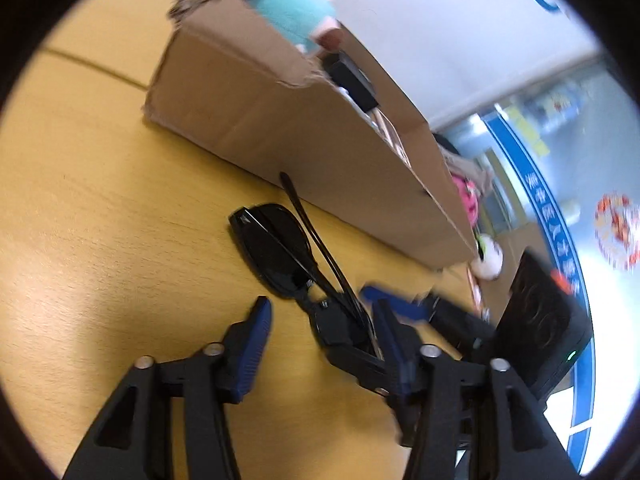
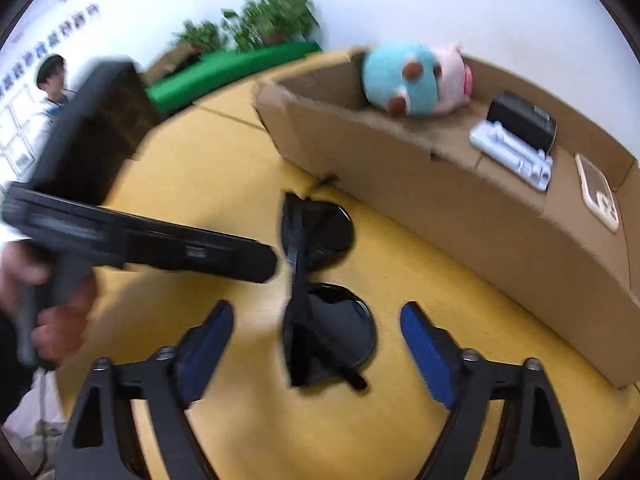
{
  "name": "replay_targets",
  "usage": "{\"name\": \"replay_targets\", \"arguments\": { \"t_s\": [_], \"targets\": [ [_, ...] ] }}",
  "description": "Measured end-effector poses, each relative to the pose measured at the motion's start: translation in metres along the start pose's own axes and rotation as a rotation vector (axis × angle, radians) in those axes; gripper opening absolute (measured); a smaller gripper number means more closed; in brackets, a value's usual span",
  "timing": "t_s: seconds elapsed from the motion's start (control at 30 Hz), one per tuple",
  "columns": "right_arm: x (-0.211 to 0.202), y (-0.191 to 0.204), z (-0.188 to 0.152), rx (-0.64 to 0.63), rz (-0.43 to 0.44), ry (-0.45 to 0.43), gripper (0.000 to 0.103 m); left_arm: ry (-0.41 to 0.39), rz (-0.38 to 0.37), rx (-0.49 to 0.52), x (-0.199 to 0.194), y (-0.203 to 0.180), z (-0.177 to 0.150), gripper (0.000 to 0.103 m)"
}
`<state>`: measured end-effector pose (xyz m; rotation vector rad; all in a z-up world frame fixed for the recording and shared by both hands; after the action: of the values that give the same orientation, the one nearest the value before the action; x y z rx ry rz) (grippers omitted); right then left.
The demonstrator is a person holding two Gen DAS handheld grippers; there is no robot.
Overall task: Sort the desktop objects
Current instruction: 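Close the left gripper on the black sunglasses' folded temple arms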
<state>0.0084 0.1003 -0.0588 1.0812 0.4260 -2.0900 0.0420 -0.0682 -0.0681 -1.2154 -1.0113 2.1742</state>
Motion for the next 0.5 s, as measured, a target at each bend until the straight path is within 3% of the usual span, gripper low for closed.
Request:
{"name": "replay_targets", "arguments": {
  "t_s": [0.1, 0.2, 0.27, 0.3, 0.5],
  "targets": [
    [-0.002, 0.001, -0.003, 0.032, -0.006, -0.024, 0.053, -0.014, -0.004, -0.029, 0.01, -0.002, 0.006, 0.054],
    [-0.007, 0.007, -0.008, 0.006, -0.049, -0.02, 0.053, -0.006, -0.009, -0.037, 0.017, -0.005, 0.009, 0.053],
    [-0.012, 0.002, -0.012, 0.043, -0.048, -0.028, 0.053, -0.002, 0.009, -0.048, 0.018, -0.004, 0.007, 0.04],
    [-0.013, 0.001, -0.014, 0.049, -0.056, -0.032, 0.053, 0.001, 0.002, -0.061, 0.017, -0.001, 0.003, 0.038],
    [-0.025, 0.007, -0.033, 0.093, -0.095, -0.055, 0.053, 0.033, -0.023, -0.068, 0.017, -0.009, -0.013, 0.037]
  ]
}}
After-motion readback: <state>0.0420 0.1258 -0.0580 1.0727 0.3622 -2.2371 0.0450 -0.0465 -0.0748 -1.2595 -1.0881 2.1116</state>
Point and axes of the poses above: each gripper's, at about its wrist camera, not at the fingertips, and x roughly the way its jaws point, y to its left, z to its top, the point moved 2 cm from there along x, roughly the way its jaws point, and after that the axes turned 4 degrees about -z, right-handed, at the moved point
